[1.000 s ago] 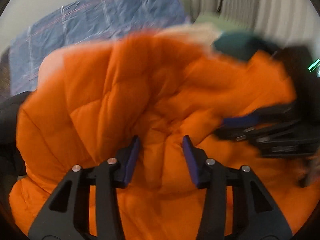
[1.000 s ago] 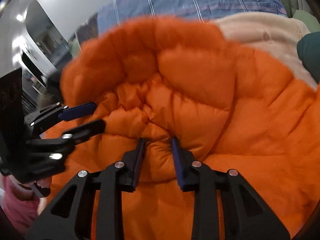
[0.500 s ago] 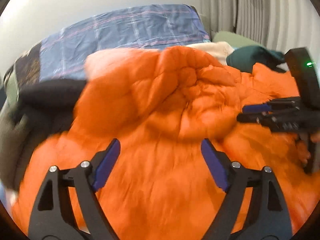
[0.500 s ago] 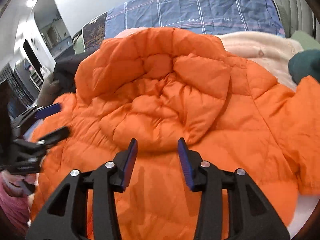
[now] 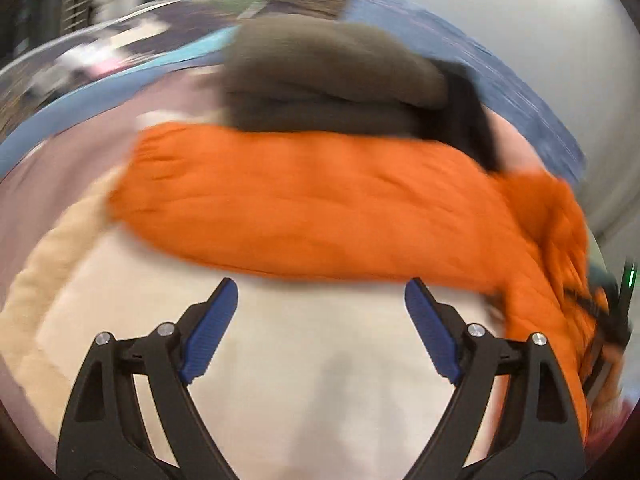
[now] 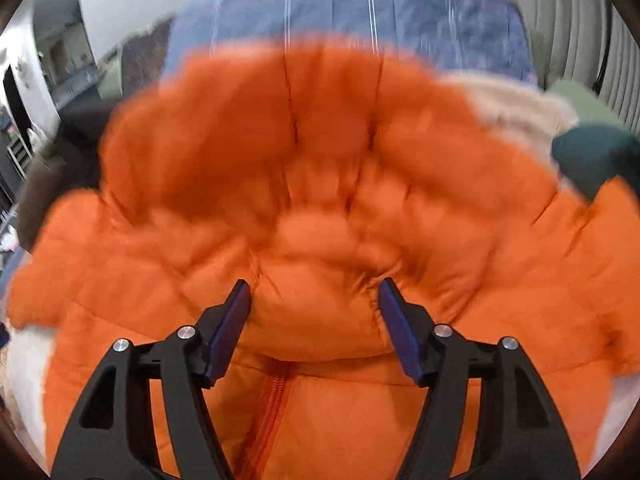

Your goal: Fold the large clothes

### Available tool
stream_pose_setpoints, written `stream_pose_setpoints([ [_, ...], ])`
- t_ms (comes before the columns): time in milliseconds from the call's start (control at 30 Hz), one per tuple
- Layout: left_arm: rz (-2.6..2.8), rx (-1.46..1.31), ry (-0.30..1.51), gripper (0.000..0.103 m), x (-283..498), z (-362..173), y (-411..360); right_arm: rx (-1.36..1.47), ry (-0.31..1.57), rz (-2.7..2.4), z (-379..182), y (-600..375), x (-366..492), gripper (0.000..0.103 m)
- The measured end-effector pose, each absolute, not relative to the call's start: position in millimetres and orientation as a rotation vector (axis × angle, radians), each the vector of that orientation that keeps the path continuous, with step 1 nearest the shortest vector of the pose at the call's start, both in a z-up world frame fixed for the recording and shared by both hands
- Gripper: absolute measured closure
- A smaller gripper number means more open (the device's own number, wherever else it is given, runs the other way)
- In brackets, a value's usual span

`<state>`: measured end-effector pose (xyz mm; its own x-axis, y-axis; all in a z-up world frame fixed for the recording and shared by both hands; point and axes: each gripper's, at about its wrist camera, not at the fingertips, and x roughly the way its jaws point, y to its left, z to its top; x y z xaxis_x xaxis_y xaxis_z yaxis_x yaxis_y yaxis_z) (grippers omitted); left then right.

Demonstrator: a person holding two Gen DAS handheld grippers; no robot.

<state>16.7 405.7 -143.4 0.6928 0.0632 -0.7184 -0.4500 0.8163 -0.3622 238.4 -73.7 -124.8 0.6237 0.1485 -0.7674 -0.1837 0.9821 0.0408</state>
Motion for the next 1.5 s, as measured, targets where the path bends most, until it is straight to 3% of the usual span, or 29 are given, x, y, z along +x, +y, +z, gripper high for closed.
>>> stream_pose_setpoints([
  [67,0.36,-0.63,0.761,0.016,11,-155,437,-0.078,0.838,0.183,-134,-70,237,0.026],
  [367,0.472,-0.877,0.735,0.02,24,-185,502,-0.056,0.808,0.207,-133,-75,232,0.021],
  [400,0.481,-0.868,0.727,0.033,26,-185,503,-0.056,0.806,0.209,-133,-75,232,0.021],
  [433,0.495,-0.843,0.716,0.056,28,-182,503,-0.053,0.804,0.212,-134,-75,232,0.02],
  [467,0.492,-0.837,0.707,0.07,30,-182,504,-0.049,0.802,0.214,-135,-75,232,0.02],
  [500,0.479,-0.844,0.701,0.091,29,-181,510,-0.04,0.799,0.219,-134,-76,232,0.02],
  [533,0.455,-0.867,0.682,0.094,30,-175,509,-0.033,0.797,0.223,-134,-77,232,0.019],
  [700,0.381,-0.645,0.545,0.096,38,-92,446,0.0,0.793,0.246,-134,-83,235,0.017],
  [833,0.14,-0.452,0.427,0.096,66,-3,339,0.038,0.786,0.273,-133,-89,235,0.015],
  [1033,-0.143,-0.204,0.403,0.095,122,54,172,0.153,0.767,0.331,-132,-106,233,0.015],
  [1200,-0.307,-0.063,0.459,0.095,174,41,47,0.2,0.751,0.351,-131,-112,228,0.015],
  [1400,-0.4,-0.047,0.58,0.095,233,-10,-2,0.31,0.7,0.342,-106,-154,199,0.015],
  [1467,-0.449,-0.033,0.621,0.089,237,-30,-9,0.328,0.697,0.328,-97,-179,190,0.015],
  [1500,-0.465,-0.035,0.644,0.079,242,-42,-12,0.336,0.696,0.318,-95,-190,187,0.015],
])
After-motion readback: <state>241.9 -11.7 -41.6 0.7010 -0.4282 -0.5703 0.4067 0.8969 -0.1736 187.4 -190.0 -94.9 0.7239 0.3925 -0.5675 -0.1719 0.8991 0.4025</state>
